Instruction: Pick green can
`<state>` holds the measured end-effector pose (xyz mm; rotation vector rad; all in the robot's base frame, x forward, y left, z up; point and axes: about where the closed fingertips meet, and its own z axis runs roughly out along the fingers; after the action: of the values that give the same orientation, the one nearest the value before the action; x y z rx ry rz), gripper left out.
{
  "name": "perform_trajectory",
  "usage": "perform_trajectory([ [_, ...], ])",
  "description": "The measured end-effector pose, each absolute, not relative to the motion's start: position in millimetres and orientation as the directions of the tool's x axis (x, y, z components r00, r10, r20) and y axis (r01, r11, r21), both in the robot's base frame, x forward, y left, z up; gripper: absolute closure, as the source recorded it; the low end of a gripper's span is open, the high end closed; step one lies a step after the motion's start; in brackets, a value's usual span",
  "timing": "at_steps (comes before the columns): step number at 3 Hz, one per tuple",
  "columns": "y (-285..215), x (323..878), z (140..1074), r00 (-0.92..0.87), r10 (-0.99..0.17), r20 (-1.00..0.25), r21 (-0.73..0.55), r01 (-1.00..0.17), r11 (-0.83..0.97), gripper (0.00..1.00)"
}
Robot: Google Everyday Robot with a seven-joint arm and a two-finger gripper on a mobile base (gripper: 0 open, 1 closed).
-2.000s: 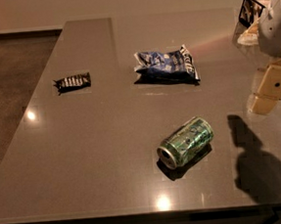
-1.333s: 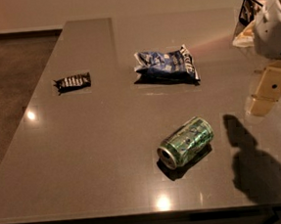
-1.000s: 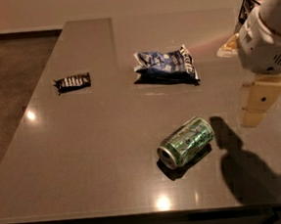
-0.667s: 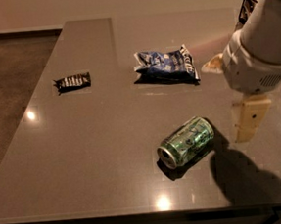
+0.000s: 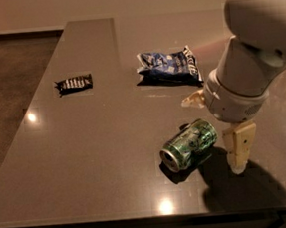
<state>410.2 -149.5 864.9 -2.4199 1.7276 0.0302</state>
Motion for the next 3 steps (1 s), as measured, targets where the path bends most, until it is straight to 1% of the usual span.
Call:
perform_trajectory([
  [1, -135, 403, 845, 0.419, -0.901, -0.113, -0.082, -0.907, -0.412, 0.0],
  [2, -125, 398, 838, 0.466, -0.877, -0.115, -0.064, -0.885, -0.461, 0.18],
  [3, -120, 398, 842, 0.484, -0.866, -0.127, -0.067, -0.875, -0.479, 0.41],
])
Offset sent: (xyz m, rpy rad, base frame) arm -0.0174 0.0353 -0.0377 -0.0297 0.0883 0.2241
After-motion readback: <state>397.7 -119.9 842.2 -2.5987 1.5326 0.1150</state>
